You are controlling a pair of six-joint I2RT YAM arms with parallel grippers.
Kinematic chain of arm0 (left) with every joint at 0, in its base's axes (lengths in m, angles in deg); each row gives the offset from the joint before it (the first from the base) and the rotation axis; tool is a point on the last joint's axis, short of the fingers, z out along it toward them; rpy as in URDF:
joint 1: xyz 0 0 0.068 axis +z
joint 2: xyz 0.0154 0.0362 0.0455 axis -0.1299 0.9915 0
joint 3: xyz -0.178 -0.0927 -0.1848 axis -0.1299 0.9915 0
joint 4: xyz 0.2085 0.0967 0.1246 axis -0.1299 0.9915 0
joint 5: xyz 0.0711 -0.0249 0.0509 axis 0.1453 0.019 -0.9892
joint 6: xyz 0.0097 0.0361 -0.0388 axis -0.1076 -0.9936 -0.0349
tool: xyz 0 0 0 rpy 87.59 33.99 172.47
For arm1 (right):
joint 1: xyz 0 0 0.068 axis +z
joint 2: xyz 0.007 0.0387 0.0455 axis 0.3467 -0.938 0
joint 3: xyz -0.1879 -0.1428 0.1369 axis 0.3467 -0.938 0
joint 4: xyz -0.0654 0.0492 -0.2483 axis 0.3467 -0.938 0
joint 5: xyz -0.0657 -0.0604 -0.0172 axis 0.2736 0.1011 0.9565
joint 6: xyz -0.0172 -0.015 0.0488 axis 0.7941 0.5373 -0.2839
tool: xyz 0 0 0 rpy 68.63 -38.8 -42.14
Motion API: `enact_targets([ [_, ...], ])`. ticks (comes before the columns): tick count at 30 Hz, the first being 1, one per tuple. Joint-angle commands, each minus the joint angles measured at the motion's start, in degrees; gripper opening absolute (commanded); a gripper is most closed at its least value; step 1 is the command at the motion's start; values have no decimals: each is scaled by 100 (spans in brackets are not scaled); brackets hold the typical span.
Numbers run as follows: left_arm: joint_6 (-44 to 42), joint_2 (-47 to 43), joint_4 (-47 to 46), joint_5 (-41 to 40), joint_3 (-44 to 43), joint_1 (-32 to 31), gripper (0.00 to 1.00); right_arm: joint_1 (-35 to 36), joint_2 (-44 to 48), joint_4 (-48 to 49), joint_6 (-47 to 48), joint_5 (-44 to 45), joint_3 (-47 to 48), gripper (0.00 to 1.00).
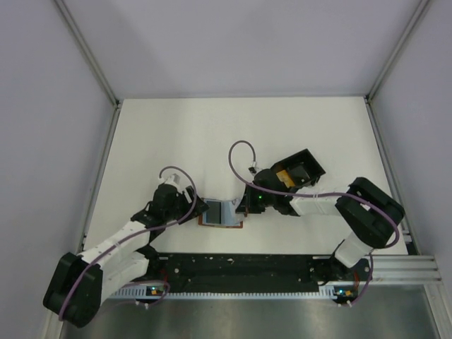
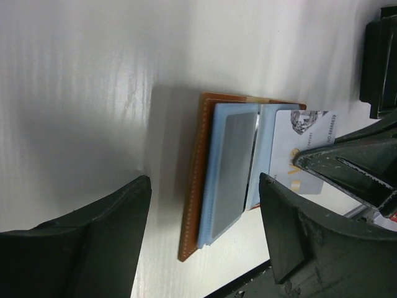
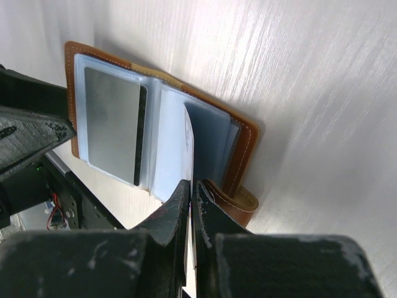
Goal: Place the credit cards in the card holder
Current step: Turn over the card slot in the card holder.
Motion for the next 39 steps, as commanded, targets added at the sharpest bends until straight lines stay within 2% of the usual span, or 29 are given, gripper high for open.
enact_targets([
  [1,-50,364,-668,421,206,-21,74,-141,-295,-31,217,313,-183,0],
  [4,-50,374,-976,589,233,-21,68,-141,-322,-40,288,286,-166,0],
  [10,-67,93,-1126,720,250,-21,41,-132,-357,-242,376,409,-95,0],
  [15,-32,-74,-1521,984,391,-30,24,-132,-384,-277,411,445,-78,0],
  [18,-23,-101,-1784,1151,452,-30,19,-132,-401,-286,411,462,-78,0],
  [24,-23,-136,-2338,1529,540,-30,20,-132,-419,-321,429,480,-60,0],
  [26,-15,-127,-2470,1652,558,-47,25,-141,-445,-321,429,480,-51,0],
  [31,-76,-83,-2558,1749,567,-56,26,-149,-472,-330,437,480,-34,0],
  [35,-155,48,-2471,1696,523,-74,20,-149,-472,-339,437,480,-25,0],
  [39,-260,224,-2138,1512,409,-100,18,-141,-419,-348,455,480,-25,0],
])
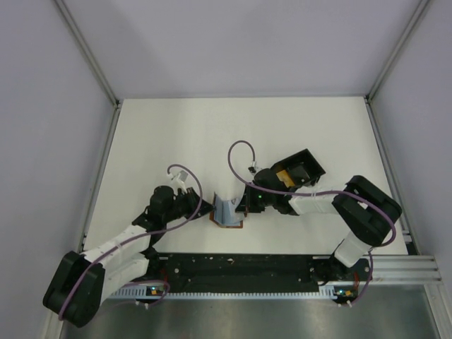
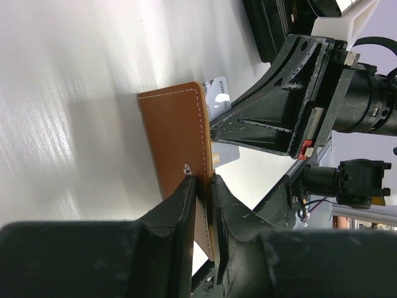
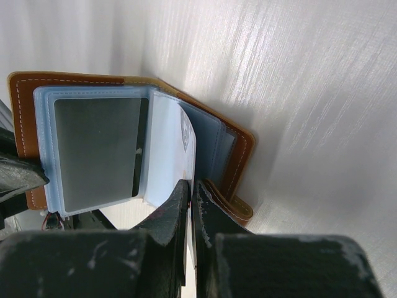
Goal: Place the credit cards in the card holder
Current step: Turn over the card slot in the card holder.
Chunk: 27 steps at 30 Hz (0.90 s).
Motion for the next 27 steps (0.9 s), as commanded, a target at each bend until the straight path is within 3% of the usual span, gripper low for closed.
enact_targets([
  [1,-254,213,92,-110,-120,-72,20,-58,-224,-571,343,517,-40,0],
  [4,-324,258,295,-268,-208,-142,19,-58,-215,-571,343,526,-31,0],
  [7,-395,302,392,-374,-287,-212,9,-58,-215,-562,335,526,-40,0],
  [13,-491,503,725,-646,-507,-361,0,-49,-110,-571,343,552,-40,0],
  [23,-97,381,2254,-2122,-648,-458,0,-58,408,-640,422,718,-49,0],
  [27,62,337,2378,-2193,-552,-467,0,-49,856,-974,493,1113,-14,0],
])
